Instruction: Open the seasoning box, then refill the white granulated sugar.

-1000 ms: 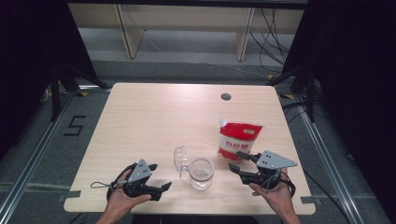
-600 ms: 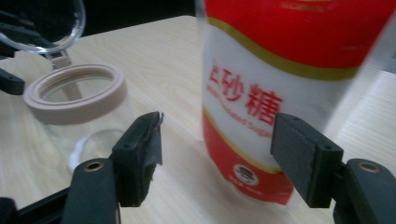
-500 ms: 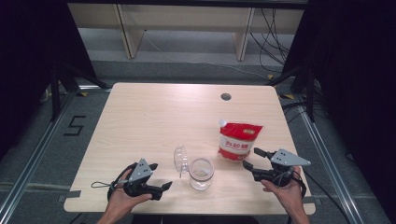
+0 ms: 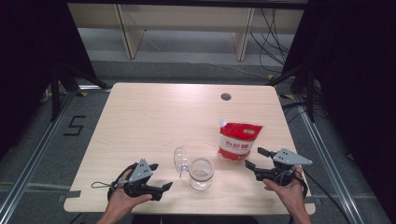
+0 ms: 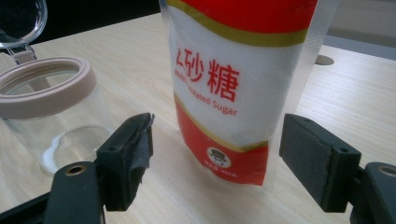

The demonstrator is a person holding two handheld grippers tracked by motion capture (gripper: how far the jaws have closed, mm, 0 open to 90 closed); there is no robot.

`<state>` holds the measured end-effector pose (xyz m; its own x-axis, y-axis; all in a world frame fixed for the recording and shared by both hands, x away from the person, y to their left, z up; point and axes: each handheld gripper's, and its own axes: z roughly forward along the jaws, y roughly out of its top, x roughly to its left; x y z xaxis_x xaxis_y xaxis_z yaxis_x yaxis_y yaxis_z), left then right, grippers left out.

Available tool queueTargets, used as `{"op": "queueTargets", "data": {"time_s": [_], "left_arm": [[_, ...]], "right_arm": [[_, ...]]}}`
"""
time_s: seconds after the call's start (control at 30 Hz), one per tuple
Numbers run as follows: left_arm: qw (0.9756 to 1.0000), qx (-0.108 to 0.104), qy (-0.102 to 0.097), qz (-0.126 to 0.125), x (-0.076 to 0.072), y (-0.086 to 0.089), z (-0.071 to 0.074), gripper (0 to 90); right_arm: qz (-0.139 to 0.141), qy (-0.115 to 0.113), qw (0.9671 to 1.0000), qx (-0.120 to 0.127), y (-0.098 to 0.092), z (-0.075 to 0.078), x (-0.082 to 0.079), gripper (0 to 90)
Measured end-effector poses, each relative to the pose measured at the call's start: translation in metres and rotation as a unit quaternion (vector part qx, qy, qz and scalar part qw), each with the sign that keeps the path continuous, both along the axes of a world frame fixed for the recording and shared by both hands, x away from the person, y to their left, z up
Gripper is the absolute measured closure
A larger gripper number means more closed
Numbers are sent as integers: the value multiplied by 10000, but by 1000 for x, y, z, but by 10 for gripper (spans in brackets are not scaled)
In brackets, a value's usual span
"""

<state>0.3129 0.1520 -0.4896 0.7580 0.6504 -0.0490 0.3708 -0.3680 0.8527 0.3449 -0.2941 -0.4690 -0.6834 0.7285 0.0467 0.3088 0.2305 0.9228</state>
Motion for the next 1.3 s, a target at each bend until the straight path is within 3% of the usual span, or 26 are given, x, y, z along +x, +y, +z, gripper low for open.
{"op": "queueTargets", "data": {"time_s": [0.13, 0.17, 0.27, 0.33, 0.37, 0.47, 0.6, 0.7, 0.73, 0.77, 0.83, 0.87, 0.93, 1.07, 1.1, 1.17, 1.3], "left_arm": [[10000, 61, 1, -11, 0, 1, 1, 164], [9999, -13, 88, 46, -1, 0, 1, 164], [9999, 10, 73, 76, -2, -1, 1, 164], [9999, -35, 39, 91, -1, -1, -1, 164], [9999, 26, 64, 75, -1, 0, 0, 164], [10000, 16, 27, 36, -2, 0, 0, 164], [10000, 44, 78, 11, -3, -1, 0, 164], [9999, 65, 75, -51, -4, -1, -2, 164], [10000, 53, 63, -38, -4, -1, -2, 164], [9999, 81, 77, -33, -4, 0, -2, 164], [9999, 132, 16, 11, -4, 0, -2, 164], [9998, 171, -31, -27, -4, 1, -2, 164], [9999, 83, 61, 24, -5, 0, -2, 164], [9999, 108, 65, -31, -4, 0, -3, 164], [9999, 133, 51, -5, -4, -1, -3, 164], [9999, 88, 70, 10, -4, -1, -3, 164], [9999, 85, 88, 16, -4, -1, -4, 164]], "right_arm": [[-75, -45, 9999, -75, -1, 0, 0, 258], [-76, -114, 9999, -17, -1, -1, 1, 245], [-150, 0, 9999, 13, -1, -1, 1, 219], [-149, -198, 9996, -150, -3, -2, 4, 214], [-189, -45, 9997, -139, -3, -2, 3, 204], [-234, -10, 9997, -72, -3, -2, 4, 199], [-180, -196, 9996, -45, -4, -3, 12, 198], [-96, -107, 9999, 20, -4, -4, 17, 192], [-88, -170, 9998, 16, -3, -5, 19, 185], [-27, -232, 9997, -26, -4, -5, 21, 169], [168, -136, 9998, 27, -1, -5, 24, 169], [149, -190, 9997, -9, 0, -5, 26, 168], [273, -378, 9989, -65, 2, -5, 32, 166], [275, -354, 9990, -58, 5, -6, 40, 167], [267, -188, 9995, -30, 6, -6, 40, 167], [274, -344, 9990, 26, 7, -8, 46, 174], [431, -380, 9983, 114, 9, -9, 51, 179]]}}
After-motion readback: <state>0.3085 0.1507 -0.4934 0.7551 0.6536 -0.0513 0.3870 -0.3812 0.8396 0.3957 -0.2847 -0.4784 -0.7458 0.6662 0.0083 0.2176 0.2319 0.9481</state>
